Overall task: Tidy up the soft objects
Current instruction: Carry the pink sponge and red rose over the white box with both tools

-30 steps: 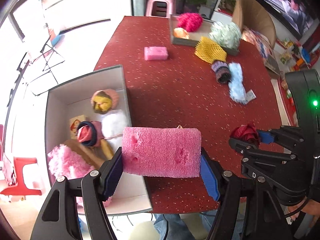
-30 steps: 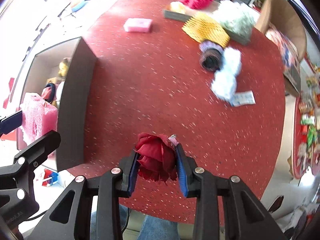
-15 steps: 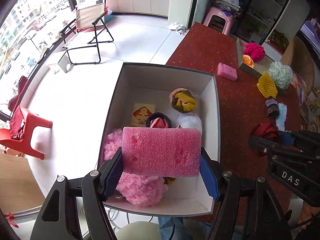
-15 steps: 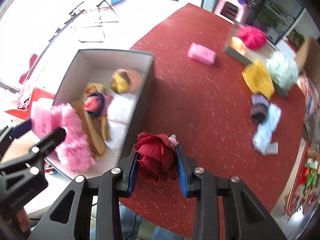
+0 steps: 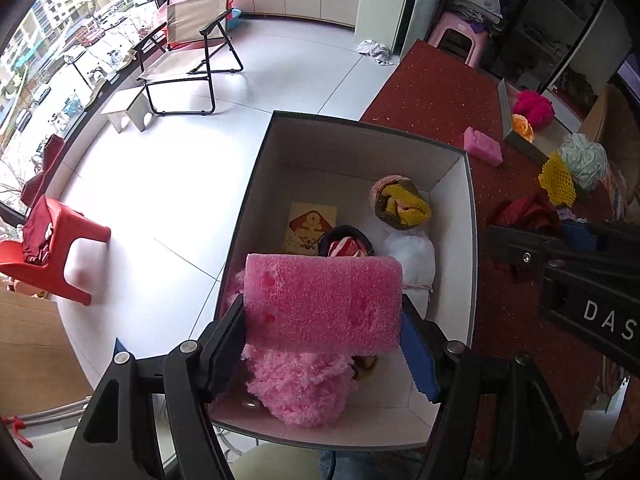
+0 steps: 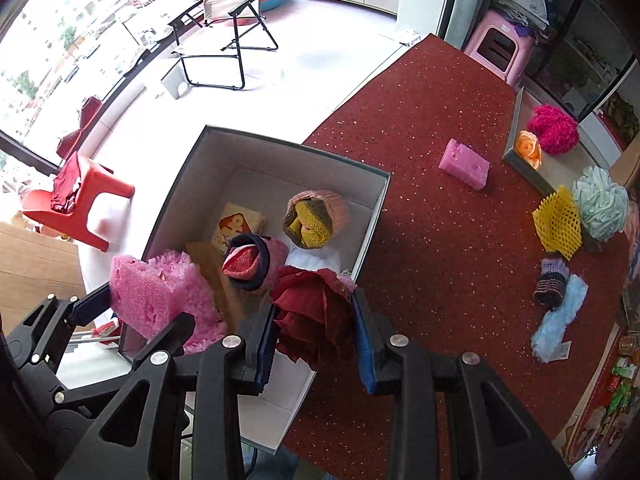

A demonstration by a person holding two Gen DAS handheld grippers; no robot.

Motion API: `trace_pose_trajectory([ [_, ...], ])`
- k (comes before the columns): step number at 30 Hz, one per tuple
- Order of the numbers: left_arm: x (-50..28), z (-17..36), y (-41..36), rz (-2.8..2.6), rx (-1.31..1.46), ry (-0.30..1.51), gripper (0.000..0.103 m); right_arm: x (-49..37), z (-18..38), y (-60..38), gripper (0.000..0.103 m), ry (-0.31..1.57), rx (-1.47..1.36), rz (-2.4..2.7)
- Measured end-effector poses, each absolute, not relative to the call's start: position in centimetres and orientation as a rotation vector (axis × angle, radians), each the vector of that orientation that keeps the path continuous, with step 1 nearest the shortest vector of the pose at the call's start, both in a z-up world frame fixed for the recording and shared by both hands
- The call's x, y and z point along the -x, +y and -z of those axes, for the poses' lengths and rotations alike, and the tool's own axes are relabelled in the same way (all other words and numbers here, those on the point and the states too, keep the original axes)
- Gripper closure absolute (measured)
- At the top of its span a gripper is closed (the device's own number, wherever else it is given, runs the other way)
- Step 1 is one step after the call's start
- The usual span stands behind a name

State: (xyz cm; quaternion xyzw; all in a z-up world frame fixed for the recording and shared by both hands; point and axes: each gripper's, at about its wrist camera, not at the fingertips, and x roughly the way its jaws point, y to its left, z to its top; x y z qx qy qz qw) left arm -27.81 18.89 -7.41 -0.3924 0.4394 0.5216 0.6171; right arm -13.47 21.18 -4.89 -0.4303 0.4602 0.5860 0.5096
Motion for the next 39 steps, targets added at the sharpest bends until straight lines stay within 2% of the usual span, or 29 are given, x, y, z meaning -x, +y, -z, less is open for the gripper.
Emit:
trace_pose_trajectory([
  [39,27.8,8.6,19.2,-1.173,0.92,1.04,0.032,14.6,5.9,21.4,0.066,1.109,1.089,-1.403],
])
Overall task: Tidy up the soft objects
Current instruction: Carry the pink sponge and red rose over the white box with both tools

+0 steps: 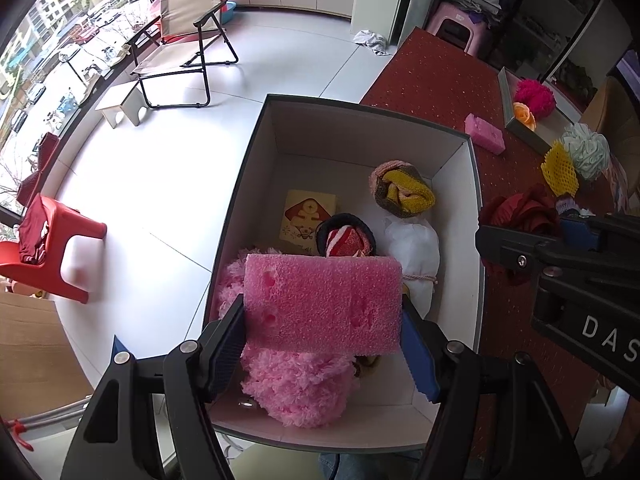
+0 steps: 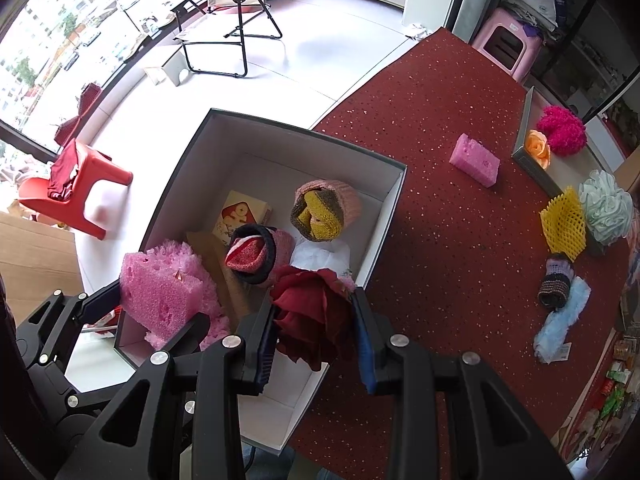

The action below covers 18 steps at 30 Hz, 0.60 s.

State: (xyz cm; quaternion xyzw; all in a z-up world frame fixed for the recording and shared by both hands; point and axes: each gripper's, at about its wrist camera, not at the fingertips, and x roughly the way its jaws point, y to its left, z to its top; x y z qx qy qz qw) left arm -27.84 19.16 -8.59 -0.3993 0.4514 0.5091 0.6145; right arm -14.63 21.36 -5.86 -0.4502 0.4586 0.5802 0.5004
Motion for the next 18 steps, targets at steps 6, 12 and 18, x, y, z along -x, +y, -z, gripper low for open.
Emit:
trace_pose_trajectory([
  [6,27.8,8.61,19.19,-1.169,0.918,1.042,0.032,14.76,5.93,21.43,0.066,1.109,1.094,-1.401],
  [12,27.79,8.62,19.22,-1.169,0.918,1.043,0.032,14.86,6.03,21.55,0.066,1.109,1.099,-1.402],
  [18,27.89,8.96,19.38,-1.167,0.925,1.047,0.032,14.99,6.26,21.63,0.066,1.11,1.107,-1.399],
])
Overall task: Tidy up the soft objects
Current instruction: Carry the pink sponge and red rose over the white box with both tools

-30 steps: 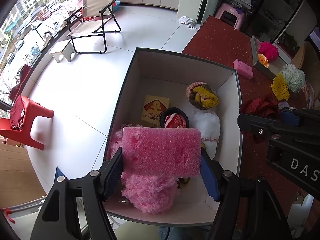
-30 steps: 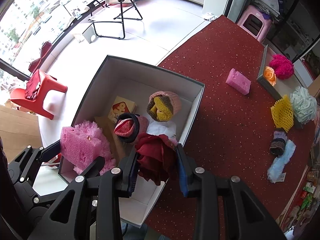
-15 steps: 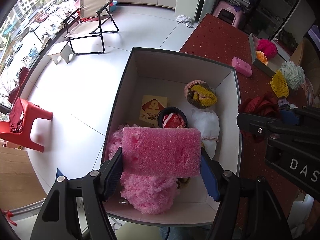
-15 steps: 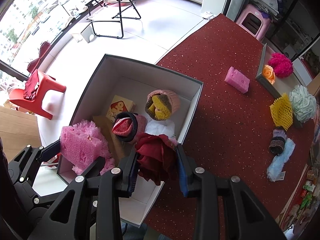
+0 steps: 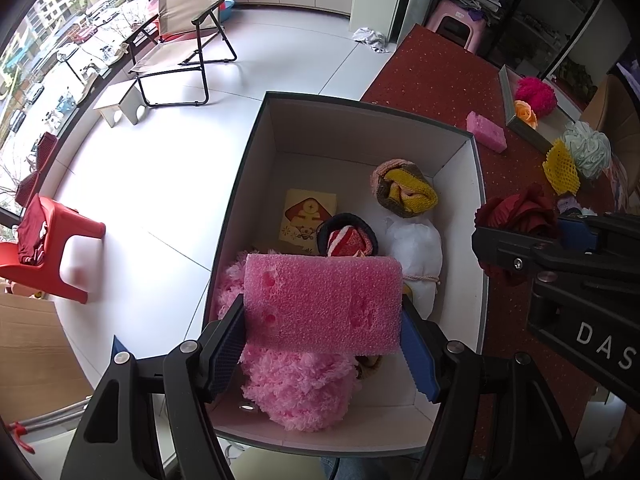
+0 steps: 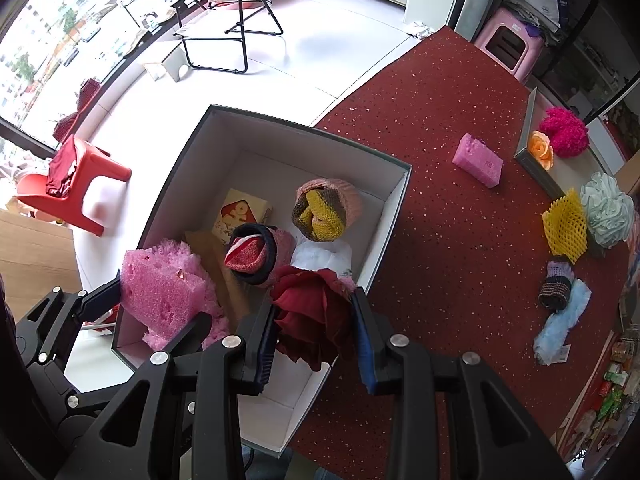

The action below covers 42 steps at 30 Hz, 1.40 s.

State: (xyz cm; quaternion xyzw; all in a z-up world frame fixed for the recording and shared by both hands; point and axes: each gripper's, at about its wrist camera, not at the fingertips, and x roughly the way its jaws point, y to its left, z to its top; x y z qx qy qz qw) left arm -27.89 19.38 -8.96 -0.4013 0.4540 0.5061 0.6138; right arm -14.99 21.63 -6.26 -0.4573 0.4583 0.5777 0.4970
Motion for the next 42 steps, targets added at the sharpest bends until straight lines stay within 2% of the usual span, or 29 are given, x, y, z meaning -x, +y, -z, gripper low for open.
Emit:
trace_pose_trajectory([
  [42,27.98,9.23,19.48,-1.164,0.931,1.053,0.032,15.67,6.76,22.13,0.066,1.096,1.148,-1.397],
])
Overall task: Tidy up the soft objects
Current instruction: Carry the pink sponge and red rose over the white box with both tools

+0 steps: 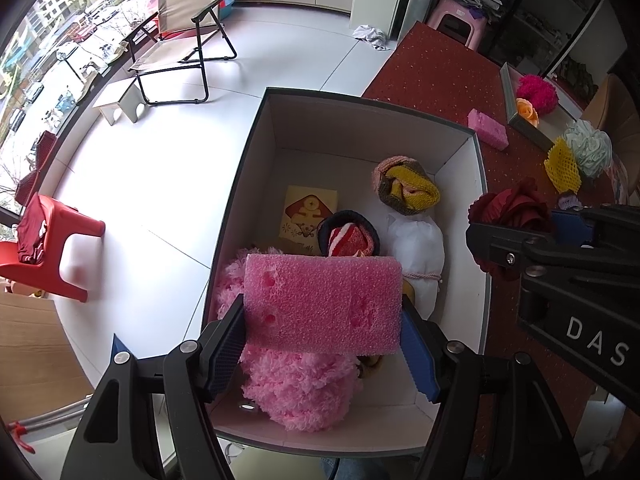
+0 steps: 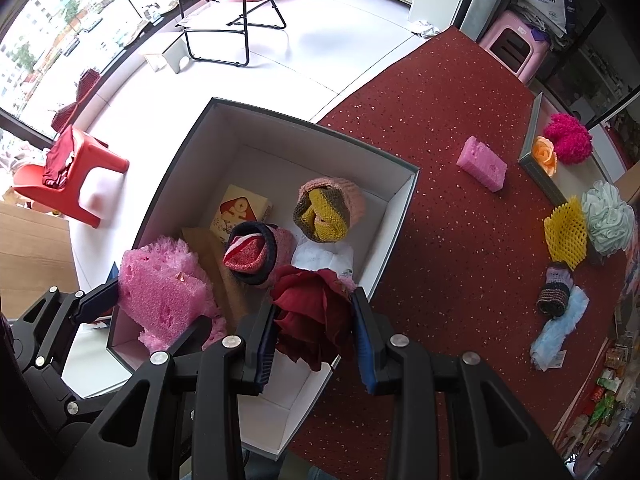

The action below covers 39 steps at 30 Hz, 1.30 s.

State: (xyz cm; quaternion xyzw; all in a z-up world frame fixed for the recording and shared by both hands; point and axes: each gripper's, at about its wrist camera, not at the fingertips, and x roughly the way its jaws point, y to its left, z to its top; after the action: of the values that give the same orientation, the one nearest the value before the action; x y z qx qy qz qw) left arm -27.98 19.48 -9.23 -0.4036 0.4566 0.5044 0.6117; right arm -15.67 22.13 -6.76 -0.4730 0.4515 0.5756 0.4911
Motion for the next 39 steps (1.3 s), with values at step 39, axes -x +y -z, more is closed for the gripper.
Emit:
trace_pose_trajectory([
  [39,28.05,9.59,19.31,-1.161,0.932,1.066,0.032,15.79,7.05,22.16,0.066,1.099,1.154,-1.397],
])
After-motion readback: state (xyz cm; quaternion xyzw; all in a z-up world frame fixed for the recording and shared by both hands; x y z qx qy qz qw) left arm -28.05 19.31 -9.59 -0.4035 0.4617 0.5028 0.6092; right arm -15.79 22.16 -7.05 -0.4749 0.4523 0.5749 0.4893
